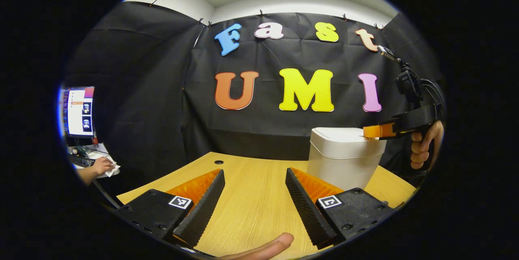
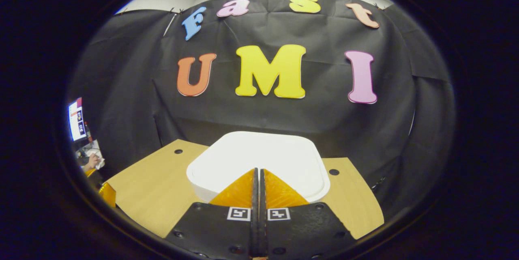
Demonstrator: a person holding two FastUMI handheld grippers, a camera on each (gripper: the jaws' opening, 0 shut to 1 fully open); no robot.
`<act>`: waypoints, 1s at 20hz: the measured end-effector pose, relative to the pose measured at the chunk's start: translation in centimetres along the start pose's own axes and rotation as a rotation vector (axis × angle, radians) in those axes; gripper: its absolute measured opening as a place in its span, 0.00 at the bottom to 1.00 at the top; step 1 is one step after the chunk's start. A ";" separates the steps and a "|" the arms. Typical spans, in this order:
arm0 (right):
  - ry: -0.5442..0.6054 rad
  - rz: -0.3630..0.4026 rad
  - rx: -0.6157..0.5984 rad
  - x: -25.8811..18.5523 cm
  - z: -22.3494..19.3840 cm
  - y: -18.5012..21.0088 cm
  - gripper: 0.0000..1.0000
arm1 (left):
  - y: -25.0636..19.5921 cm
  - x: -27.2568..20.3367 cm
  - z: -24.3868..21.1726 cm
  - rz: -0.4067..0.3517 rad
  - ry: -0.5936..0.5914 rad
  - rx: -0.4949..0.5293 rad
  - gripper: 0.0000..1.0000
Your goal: Press the lid of the desktop garbage bin to open it, pick up the crumpled paper on the desktop and throw it into the bin, then pick up the pop can on the desktop and drop it into the bin, and finally close the garbage bin lid.
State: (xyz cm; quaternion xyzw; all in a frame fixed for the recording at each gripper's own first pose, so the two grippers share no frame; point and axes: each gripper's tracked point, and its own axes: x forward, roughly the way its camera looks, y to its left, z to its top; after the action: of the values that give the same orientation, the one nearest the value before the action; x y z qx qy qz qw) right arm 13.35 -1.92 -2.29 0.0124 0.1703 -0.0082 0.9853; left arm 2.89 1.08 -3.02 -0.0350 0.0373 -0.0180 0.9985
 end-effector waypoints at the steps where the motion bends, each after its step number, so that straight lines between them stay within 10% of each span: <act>1: -0.031 0.010 0.020 -0.8 0.6 -0.2 0.01 | -0.7 0.3 0.0 -0.020 0.001 -0.005 0.97; 13: -0.183 0.087 0.030 -9.5 0.2 -2.1 0.00 | -5.9 1.4 -0.4 -0.154 0.020 -0.014 0.97; 16: -0.237 0.083 0.043 -11.6 0.0 -3.3 0.53 | -7.7 1.2 -1.1 -0.215 0.012 -0.007 0.98; 20: -0.306 0.043 0.007 -14.1 -1.1 -4.4 0.92 | -8.7 0.7 -4.9 -0.266 0.059 -0.026 0.97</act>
State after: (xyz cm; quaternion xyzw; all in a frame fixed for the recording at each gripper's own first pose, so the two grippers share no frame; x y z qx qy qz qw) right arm -0.36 -6.16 1.26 0.0180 0.0179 0.0105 0.9996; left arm 2.90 -7.99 -7.31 -0.0520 0.0618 -0.1508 0.9853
